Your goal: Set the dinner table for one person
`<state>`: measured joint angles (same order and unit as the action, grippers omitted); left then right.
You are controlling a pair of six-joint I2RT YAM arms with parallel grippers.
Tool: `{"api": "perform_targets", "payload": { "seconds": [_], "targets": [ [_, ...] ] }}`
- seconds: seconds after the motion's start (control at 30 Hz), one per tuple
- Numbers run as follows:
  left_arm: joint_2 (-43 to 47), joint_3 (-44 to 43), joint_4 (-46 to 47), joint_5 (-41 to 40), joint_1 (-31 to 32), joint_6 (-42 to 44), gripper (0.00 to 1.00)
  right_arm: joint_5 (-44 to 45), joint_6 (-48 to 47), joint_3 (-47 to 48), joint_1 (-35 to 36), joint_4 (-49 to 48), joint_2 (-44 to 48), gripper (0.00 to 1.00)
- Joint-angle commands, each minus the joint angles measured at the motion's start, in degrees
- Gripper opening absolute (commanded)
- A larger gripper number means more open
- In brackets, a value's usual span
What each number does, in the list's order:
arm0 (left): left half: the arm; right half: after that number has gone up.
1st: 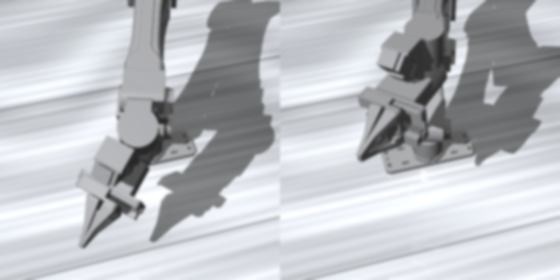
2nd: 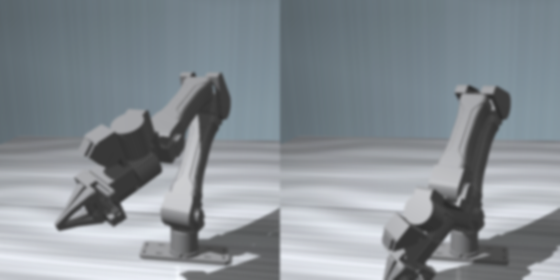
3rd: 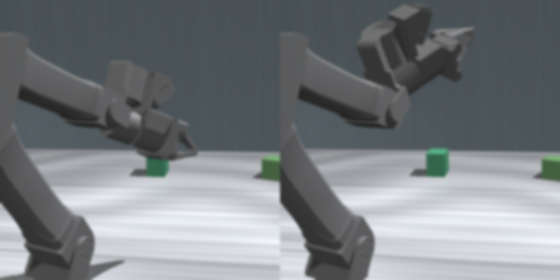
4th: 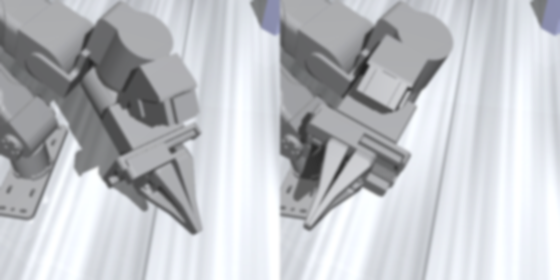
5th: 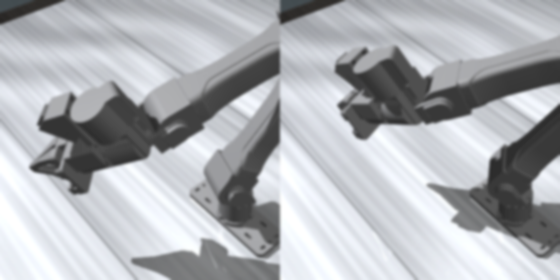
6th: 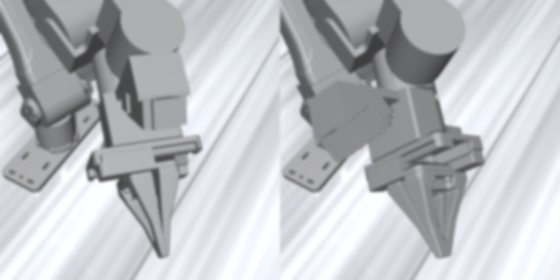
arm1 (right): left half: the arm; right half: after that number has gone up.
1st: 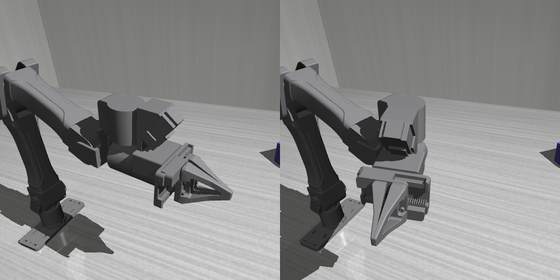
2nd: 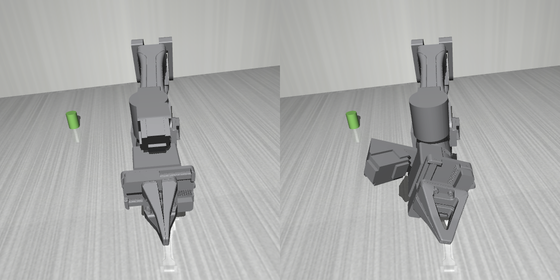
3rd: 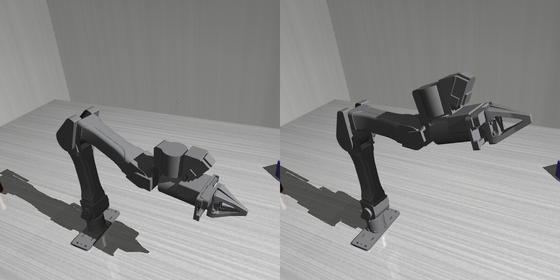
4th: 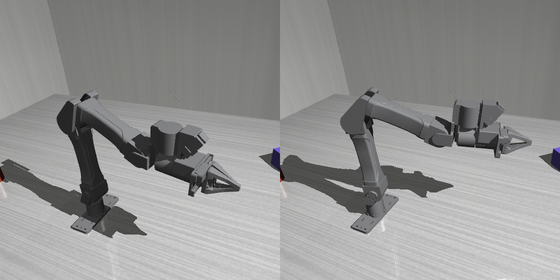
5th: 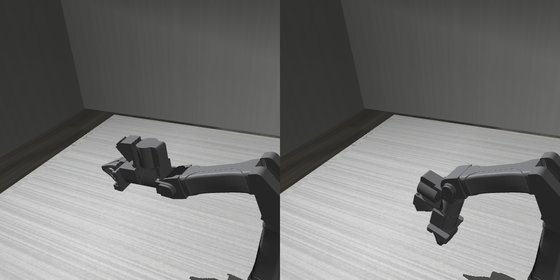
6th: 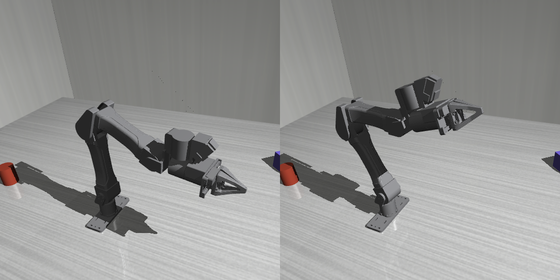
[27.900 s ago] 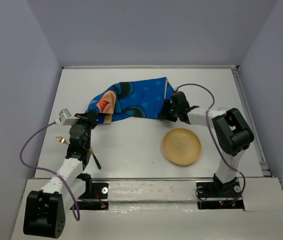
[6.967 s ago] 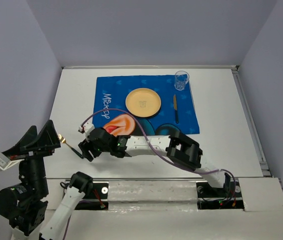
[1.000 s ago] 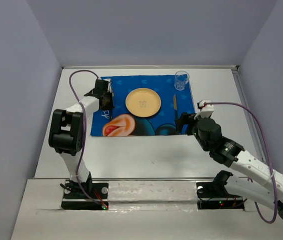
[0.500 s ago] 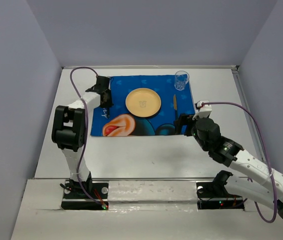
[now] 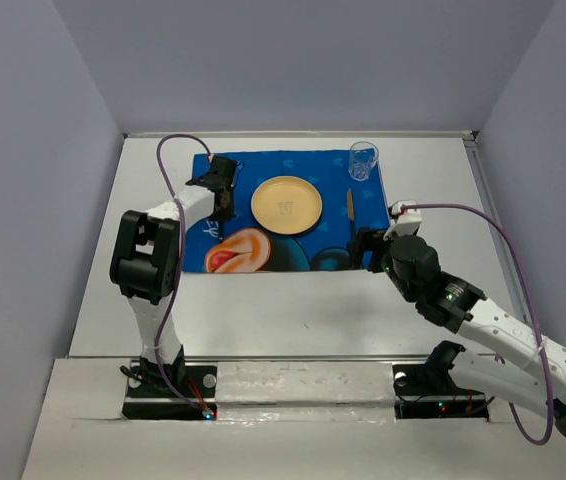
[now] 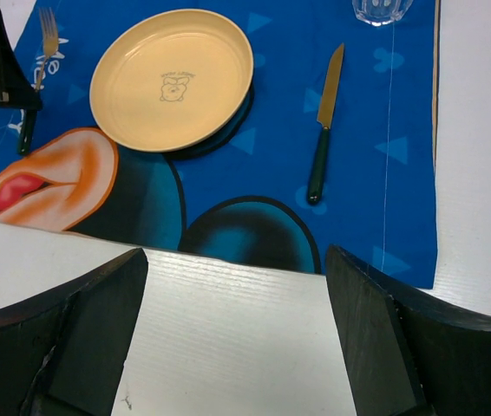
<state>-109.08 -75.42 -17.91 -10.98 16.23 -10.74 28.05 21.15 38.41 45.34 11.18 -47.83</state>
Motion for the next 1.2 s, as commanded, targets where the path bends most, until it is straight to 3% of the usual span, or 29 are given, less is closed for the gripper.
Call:
{"api": "perform_targets", "payload": {
  "seconds": [0.0,0.73,0.9,1.17],
  "targets": [
    [-0.87,-1.4,-1.6,-2.12,0.21,0.2,0.0,0.51,-1.02,0.61,-0.43,-0.72,0.46,0.89],
    [-1.23,-0.87,-0.63,0.96,0.21,-0.68,0.0,-0.1,-0.58,0.43,-0.96,-0.9,0.55,0.89],
    [-1.05,-0.43,-0.28,0.79,0.21,-0.77,0.25,0.07,-0.41,0.7,-0.96,-0.81,0.2,0.89],
    [-0.96,-0.43,-0.28,1.14,0.29,-1.21,0.43,0.16,-0.23,1.22,-0.96,-0.81,0.55,0.9]
  ]
}}
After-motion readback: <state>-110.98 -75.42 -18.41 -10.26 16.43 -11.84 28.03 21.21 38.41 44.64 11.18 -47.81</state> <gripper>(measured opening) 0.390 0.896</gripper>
